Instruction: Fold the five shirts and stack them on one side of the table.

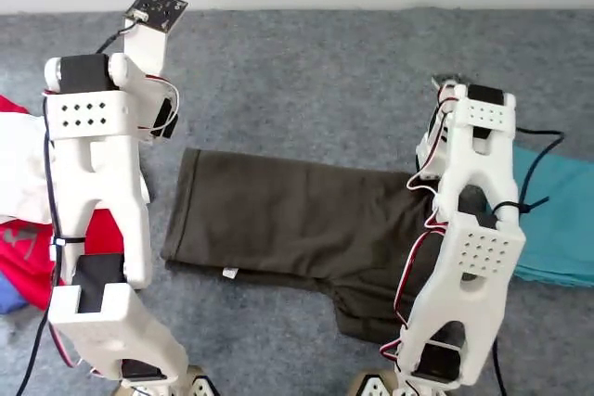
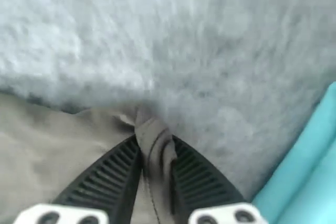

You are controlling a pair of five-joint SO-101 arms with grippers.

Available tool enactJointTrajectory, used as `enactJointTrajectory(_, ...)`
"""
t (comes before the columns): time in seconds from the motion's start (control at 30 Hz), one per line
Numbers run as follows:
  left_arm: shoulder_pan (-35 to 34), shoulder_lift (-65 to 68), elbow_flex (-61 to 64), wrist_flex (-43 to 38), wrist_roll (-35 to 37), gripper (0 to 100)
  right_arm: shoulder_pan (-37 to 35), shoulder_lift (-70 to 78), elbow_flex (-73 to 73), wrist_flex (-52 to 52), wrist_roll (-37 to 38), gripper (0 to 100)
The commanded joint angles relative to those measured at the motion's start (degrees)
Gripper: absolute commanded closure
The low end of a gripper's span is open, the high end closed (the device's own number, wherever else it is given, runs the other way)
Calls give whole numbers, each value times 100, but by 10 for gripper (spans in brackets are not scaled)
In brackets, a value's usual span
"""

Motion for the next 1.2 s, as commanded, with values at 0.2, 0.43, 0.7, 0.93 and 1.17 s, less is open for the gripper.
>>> enactJointTrajectory(0.2, -26, -26, -207, 70, -35, 904, -66, 312, -1758, -813, 1134, 990)
enactJointTrajectory(0.43, 167, -105, -215, 97, -53, 904, -92, 435, -2470, -92, 1345, 798)
enactJointTrajectory(0.7, 800, -255, -215, 97, -53, 898, -66, 48, -3771, 1631, 677, 685)
enactJointTrajectory(0.93, 1512, -220, -207, 97, -316, 898, 453, -1640, -2725, 1622, 615, 705)
enactJointTrajectory(1.17, 2505, -185, -189, 53, -325, 898, 1103, -4312, -255, 1613, 1134, 989)
